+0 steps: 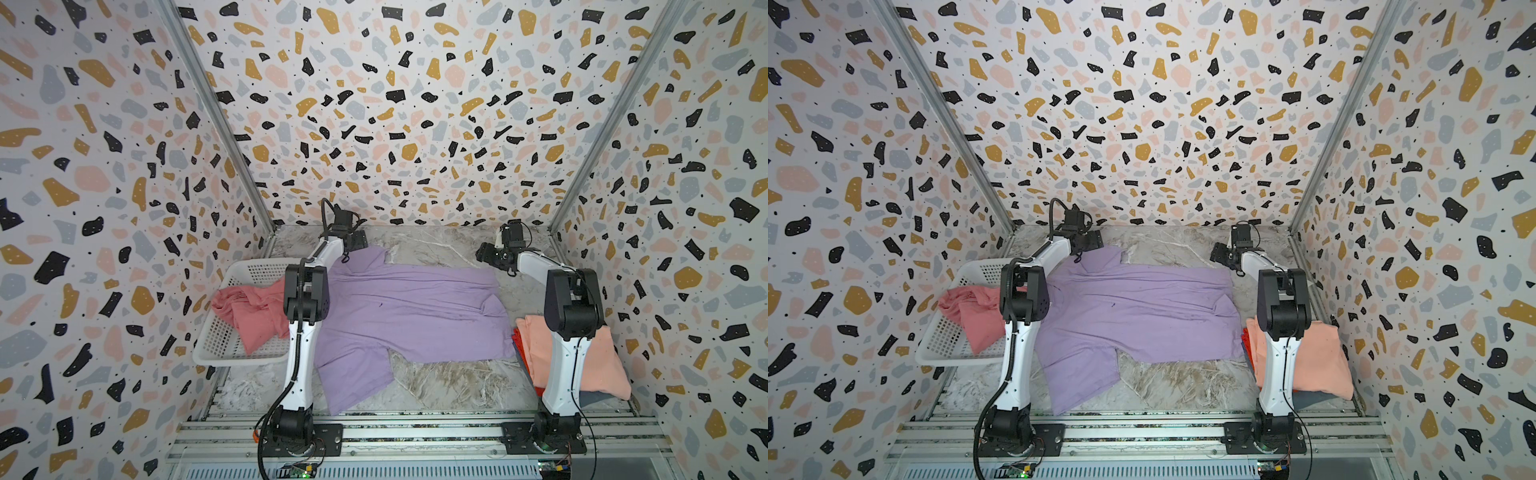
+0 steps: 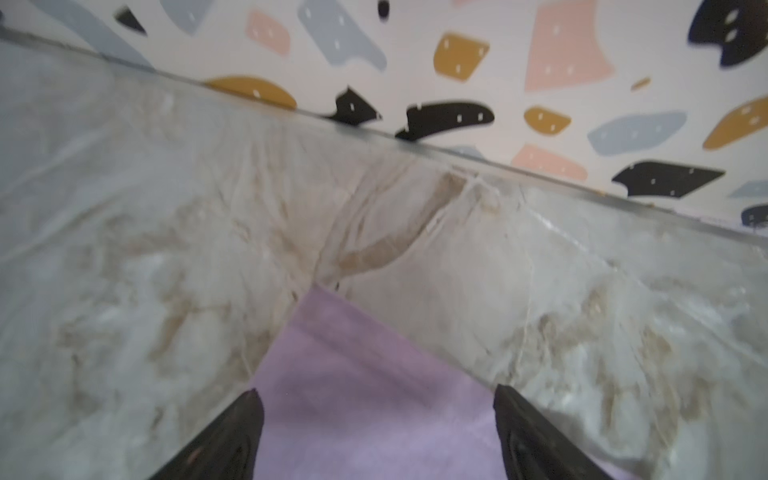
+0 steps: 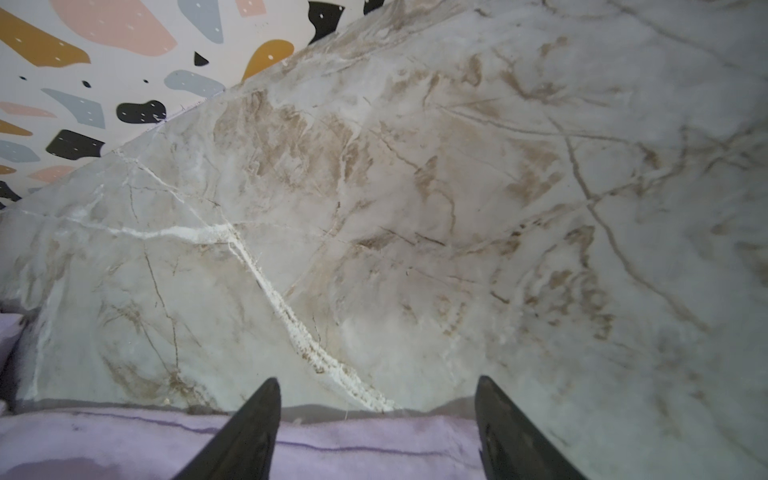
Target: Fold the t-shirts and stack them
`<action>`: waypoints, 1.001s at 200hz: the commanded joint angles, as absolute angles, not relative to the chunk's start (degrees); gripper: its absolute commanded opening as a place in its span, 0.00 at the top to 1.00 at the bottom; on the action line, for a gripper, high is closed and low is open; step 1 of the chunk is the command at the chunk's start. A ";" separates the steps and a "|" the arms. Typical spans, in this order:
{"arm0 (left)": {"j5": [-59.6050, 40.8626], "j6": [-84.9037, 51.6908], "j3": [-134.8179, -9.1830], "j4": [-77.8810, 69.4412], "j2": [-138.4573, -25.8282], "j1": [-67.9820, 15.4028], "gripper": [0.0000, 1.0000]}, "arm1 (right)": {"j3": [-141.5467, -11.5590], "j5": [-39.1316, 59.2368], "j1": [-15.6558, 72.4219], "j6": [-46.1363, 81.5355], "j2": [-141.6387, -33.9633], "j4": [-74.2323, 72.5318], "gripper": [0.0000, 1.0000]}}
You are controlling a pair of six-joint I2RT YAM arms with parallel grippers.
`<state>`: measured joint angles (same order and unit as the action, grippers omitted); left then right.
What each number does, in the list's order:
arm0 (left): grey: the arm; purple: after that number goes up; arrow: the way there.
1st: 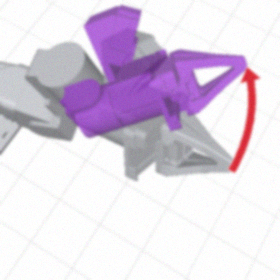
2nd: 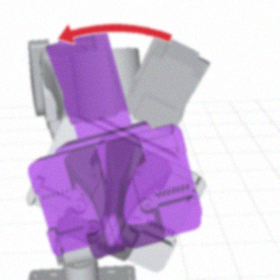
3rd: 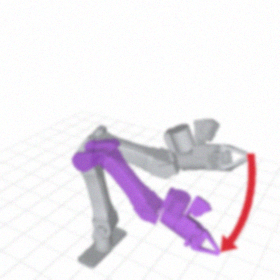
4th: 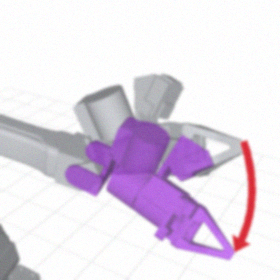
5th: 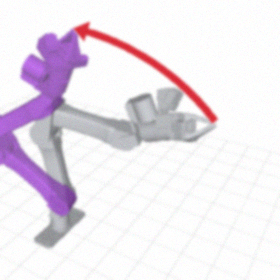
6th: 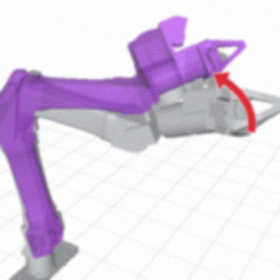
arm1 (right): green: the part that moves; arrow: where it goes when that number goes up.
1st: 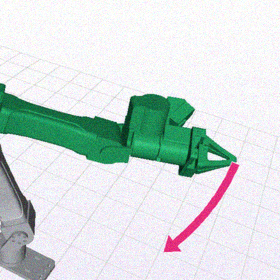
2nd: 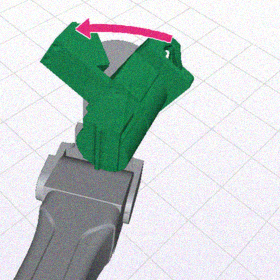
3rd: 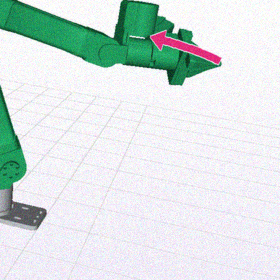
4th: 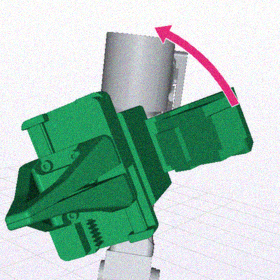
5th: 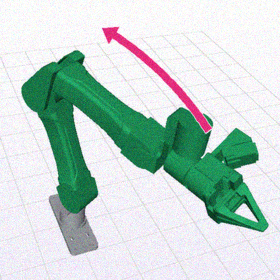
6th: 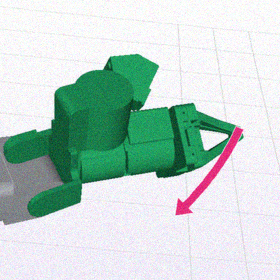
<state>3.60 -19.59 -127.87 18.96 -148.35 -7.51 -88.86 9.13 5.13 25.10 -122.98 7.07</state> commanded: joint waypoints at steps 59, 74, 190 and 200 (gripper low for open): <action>11.05 -24.41 -136.17 16.72 -157.11 -7.29 0.23 | -90.93 5.66 6.38 25.95 -123.80 15.12 0.26; 11.12 -25.51 -135.60 18.45 -157.17 -7.38 0.37 | -91.43 5.04 6.23 26.32 -124.14 14.94 0.26; 10.87 -25.75 -127.53 19.10 -152.40 -7.82 1.00 | -97.66 -5.48 6.46 25.03 -126.91 23.59 0.28; 10.61 -25.70 -127.88 19.55 -152.58 -7.82 1.00 | -98.21 -6.26 6.52 25.58 -127.48 25.47 0.29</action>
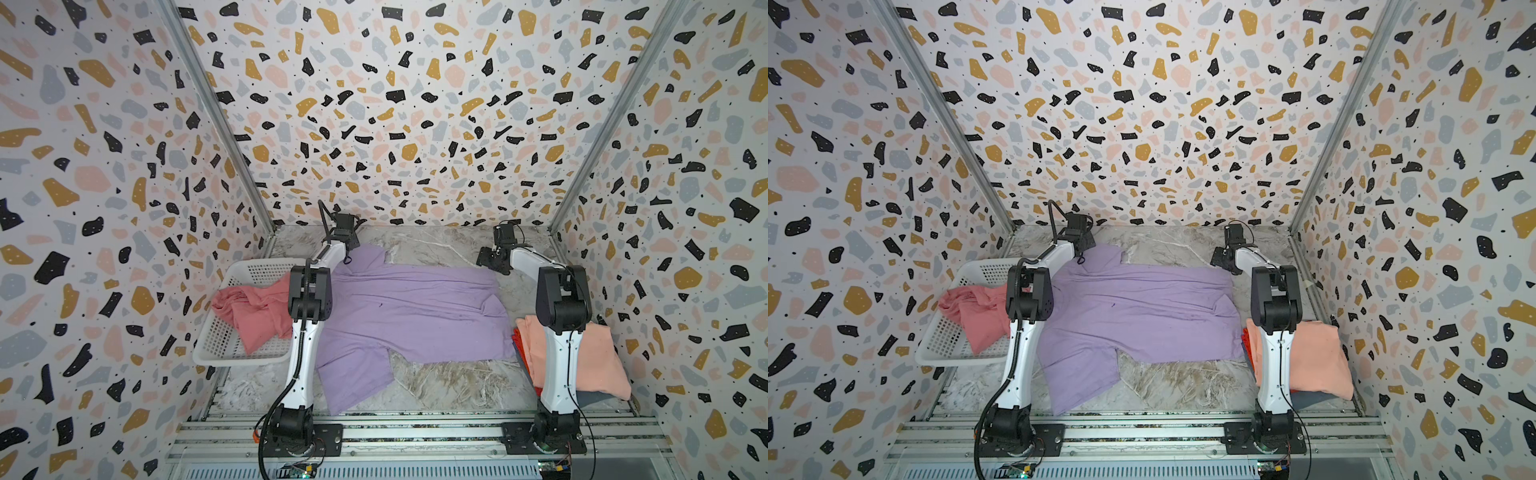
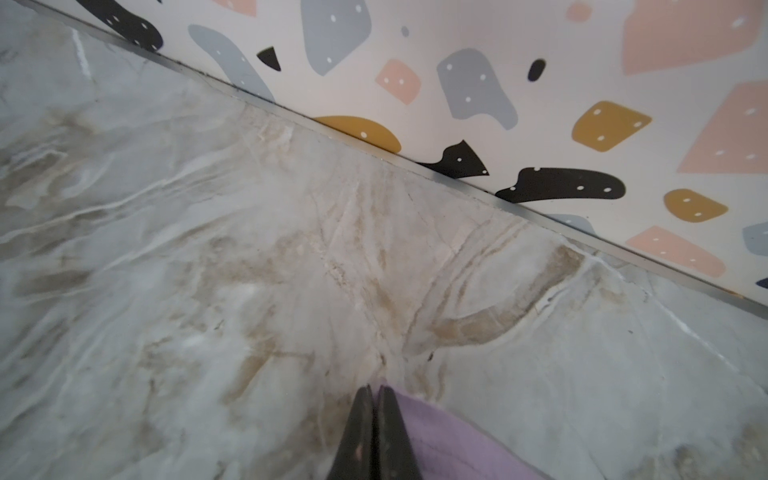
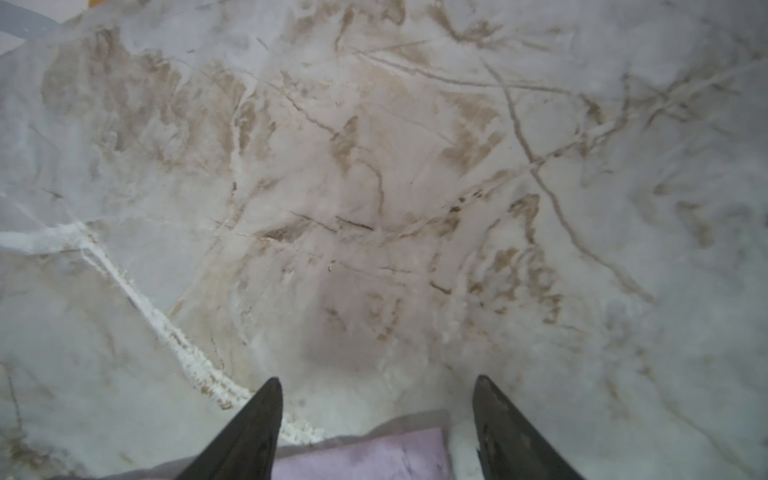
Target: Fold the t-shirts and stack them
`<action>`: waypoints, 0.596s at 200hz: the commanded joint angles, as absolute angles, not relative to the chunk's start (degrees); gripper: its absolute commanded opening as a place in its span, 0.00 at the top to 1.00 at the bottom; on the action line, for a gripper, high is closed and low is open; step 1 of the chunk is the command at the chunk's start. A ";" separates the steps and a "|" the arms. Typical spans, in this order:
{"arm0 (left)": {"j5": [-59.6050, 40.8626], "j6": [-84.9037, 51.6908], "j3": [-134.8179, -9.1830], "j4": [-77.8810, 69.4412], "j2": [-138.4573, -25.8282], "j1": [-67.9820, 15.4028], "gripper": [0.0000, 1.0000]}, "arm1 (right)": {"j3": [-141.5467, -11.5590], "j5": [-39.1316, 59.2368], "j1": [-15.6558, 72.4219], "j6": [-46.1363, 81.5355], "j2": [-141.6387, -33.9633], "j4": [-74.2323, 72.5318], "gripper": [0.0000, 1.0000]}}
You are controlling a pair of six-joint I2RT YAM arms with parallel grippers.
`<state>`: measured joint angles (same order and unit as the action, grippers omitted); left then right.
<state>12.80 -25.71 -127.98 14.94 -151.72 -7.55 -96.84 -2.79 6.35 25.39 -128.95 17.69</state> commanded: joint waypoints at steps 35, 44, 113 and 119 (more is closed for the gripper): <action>8.95 -25.58 -125.44 18.96 -150.56 -7.82 1.00 | -97.58 -4.71 8.43 27.58 -128.38 29.57 0.36; 8.96 -25.66 -124.24 18.48 -149.68 -7.82 1.00 | -96.50 -4.83 9.09 27.82 -128.24 29.82 0.39; 2.69 -25.03 -121.73 17.59 -143.64 -7.73 1.00 | -96.55 -3.57 9.17 28.24 -129.64 21.01 1.00; 1.78 -24.94 -121.28 16.59 -142.78 -7.67 1.00 | -96.08 -3.40 8.90 28.04 -128.43 18.77 1.00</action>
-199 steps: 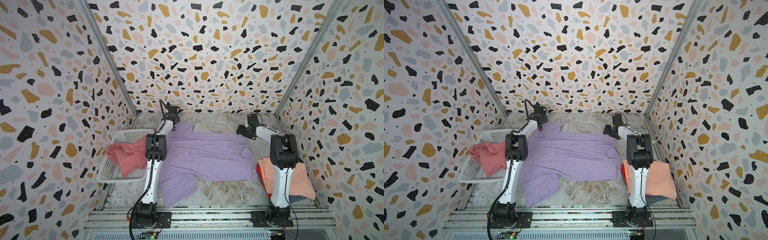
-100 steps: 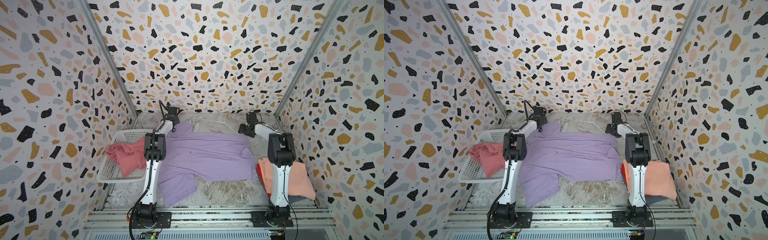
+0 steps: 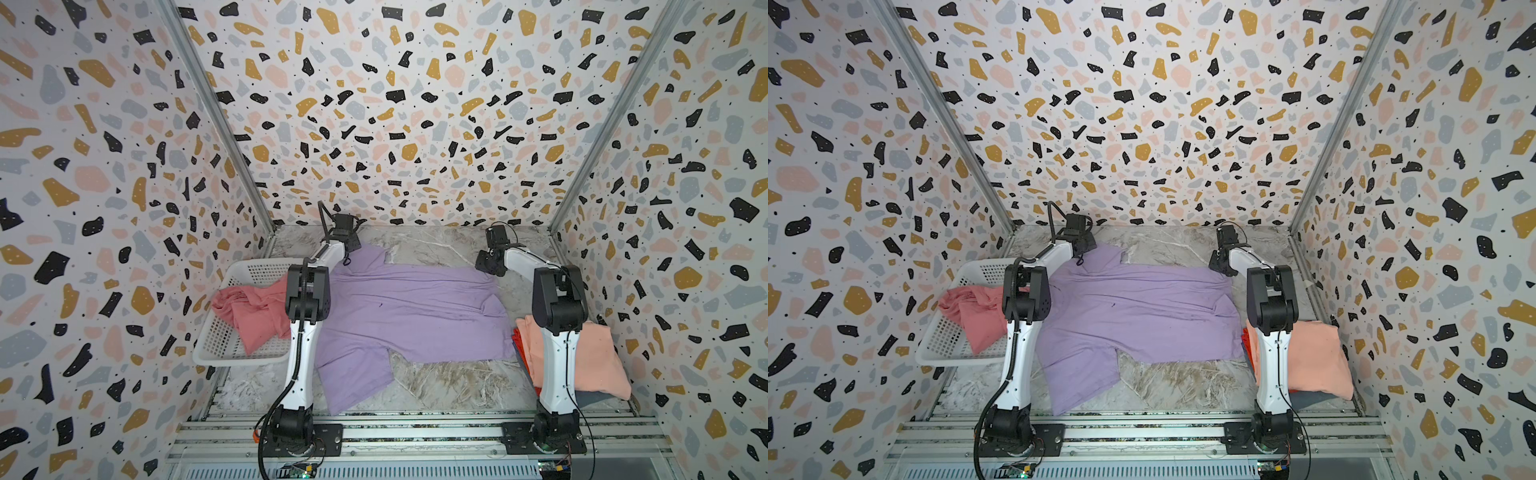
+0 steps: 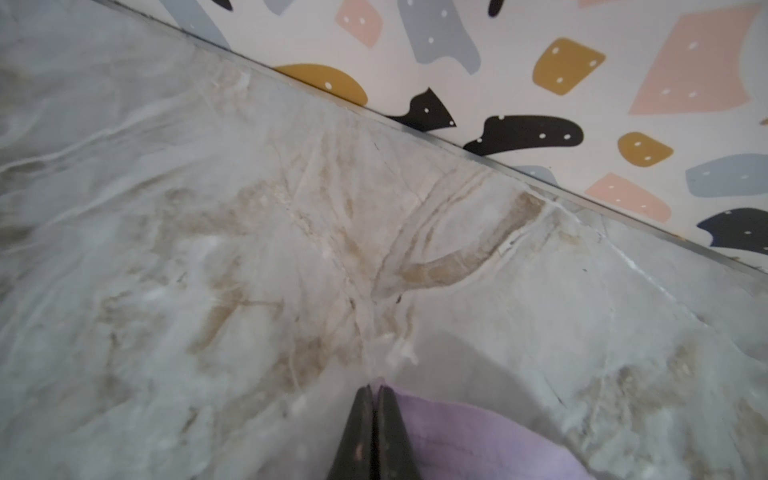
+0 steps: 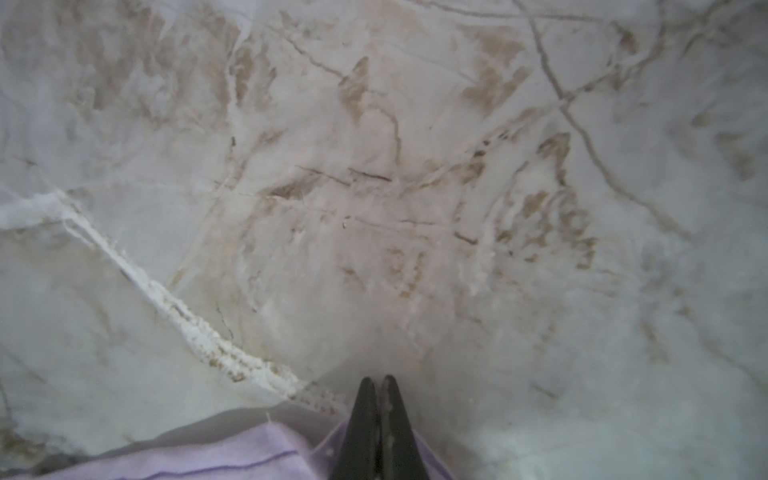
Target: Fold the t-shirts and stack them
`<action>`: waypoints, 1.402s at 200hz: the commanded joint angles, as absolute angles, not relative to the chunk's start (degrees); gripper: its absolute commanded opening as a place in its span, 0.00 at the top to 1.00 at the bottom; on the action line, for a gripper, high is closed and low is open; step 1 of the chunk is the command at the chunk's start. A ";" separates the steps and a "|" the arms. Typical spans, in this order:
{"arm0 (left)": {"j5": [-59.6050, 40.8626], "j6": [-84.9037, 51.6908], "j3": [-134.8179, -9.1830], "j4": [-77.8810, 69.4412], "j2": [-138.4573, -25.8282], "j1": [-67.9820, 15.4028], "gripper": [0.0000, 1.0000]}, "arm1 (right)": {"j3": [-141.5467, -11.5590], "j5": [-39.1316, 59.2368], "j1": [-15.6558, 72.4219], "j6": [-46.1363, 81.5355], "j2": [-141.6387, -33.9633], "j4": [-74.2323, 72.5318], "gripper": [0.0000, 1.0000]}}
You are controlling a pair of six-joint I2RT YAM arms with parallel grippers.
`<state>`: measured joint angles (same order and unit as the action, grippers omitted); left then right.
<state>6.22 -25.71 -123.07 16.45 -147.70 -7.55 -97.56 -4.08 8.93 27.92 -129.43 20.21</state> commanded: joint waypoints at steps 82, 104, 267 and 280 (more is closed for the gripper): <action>0.69 -25.14 -124.74 8.10 -137.84 -6.78 1.00 | -98.82 -0.31 6.54 26.80 -121.56 -3.77 1.00; 1.58 -25.88 -124.19 5.53 -136.70 -6.43 1.00 | -98.92 -0.75 5.83 27.20 -121.12 -5.36 1.00; 4.04 -24.29 -104.43 -2.42 -119.16 -5.09 1.00 | -93.81 7.56 1.59 24.38 -117.77 -10.46 1.00; 4.48 -24.17 -99.68 -2.68 -115.64 -5.09 1.00 | -91.89 8.40 1.51 23.52 -116.40 -10.69 1.00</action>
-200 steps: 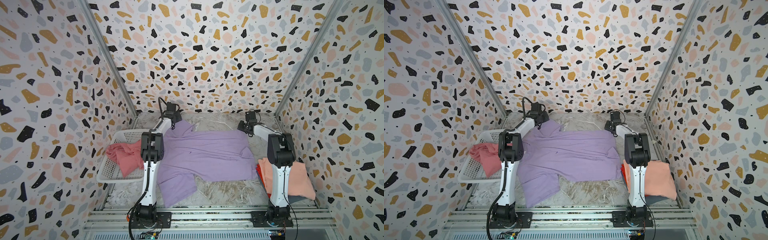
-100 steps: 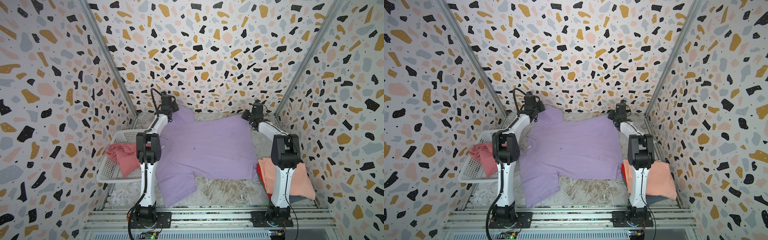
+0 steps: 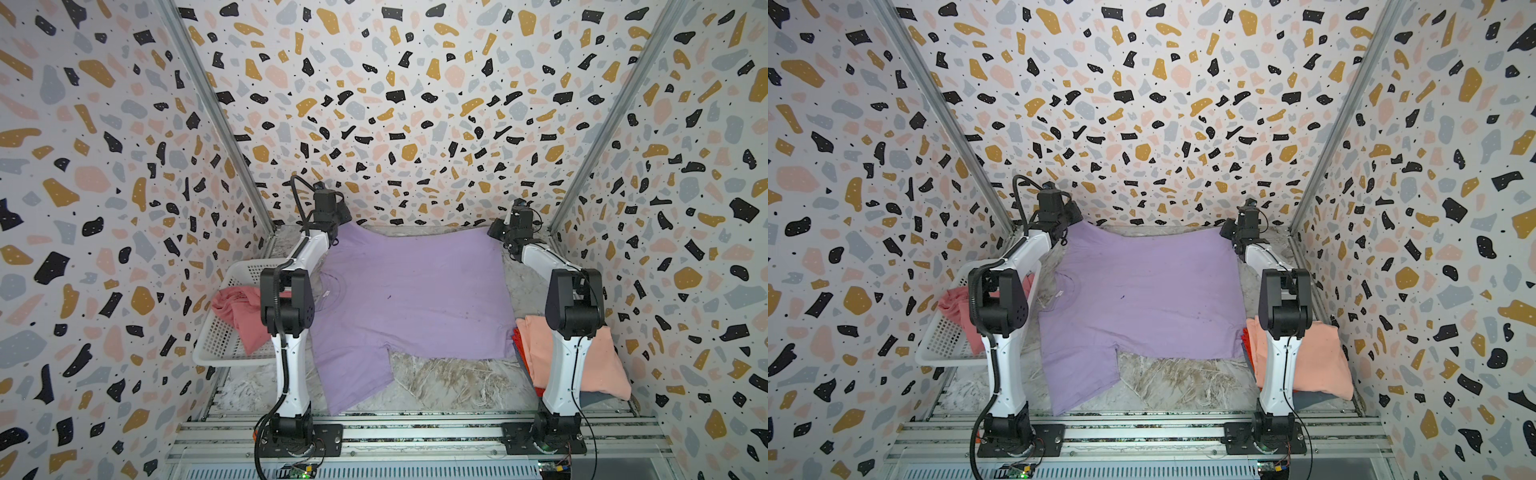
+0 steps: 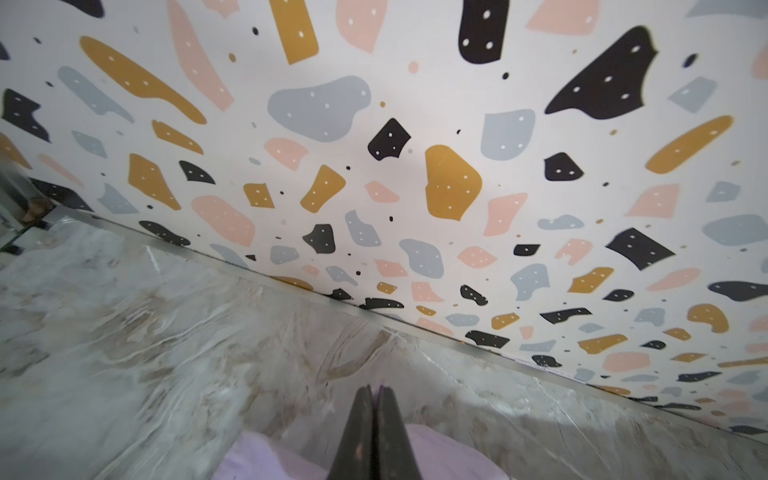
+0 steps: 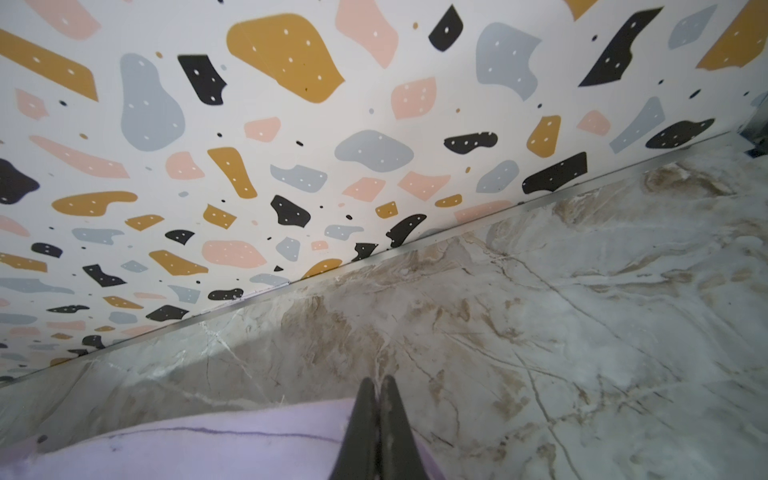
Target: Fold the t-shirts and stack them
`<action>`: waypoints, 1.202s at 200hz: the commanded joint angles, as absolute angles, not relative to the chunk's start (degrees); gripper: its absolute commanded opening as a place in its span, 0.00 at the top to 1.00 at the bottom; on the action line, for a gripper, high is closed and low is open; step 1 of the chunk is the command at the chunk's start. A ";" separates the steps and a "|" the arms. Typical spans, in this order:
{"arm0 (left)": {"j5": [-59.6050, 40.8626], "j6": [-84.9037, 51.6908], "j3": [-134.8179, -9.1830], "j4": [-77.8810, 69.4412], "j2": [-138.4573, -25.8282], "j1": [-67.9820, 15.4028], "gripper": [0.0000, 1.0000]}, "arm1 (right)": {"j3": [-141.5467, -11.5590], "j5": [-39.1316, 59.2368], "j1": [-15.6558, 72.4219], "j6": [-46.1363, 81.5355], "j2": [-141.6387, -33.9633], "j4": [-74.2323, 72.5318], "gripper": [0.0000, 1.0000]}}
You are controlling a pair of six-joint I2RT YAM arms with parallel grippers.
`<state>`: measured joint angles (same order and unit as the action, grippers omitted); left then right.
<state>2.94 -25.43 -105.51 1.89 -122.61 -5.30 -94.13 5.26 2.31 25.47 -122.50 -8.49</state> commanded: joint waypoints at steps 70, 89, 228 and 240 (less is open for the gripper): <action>10.75 -25.72 -73.88 -3.86 -98.20 -6.63 1.00 | -77.82 10.49 1.39 21.35 -106.89 -12.74 1.00; 12.73 -26.85 -68.51 -3.31 -94.00 -7.02 1.00 | -73.41 10.96 1.15 19.89 -104.13 -12.33 1.00; 16.66 -33.01 -52.37 -0.73 -86.22 -11.05 1.00 | -63.87 14.26 0.77 19.33 -106.89 -11.66 1.00; 16.61 -32.87 -52.80 -0.04 -85.82 -11.03 1.00 | -63.04 14.33 0.71 19.19 -105.86 -11.29 1.00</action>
<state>15.20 -31.88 -52.73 0.21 -86.70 -11.05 -62.76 12.93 0.86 19.81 -107.83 -11.55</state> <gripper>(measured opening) 0.047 0.048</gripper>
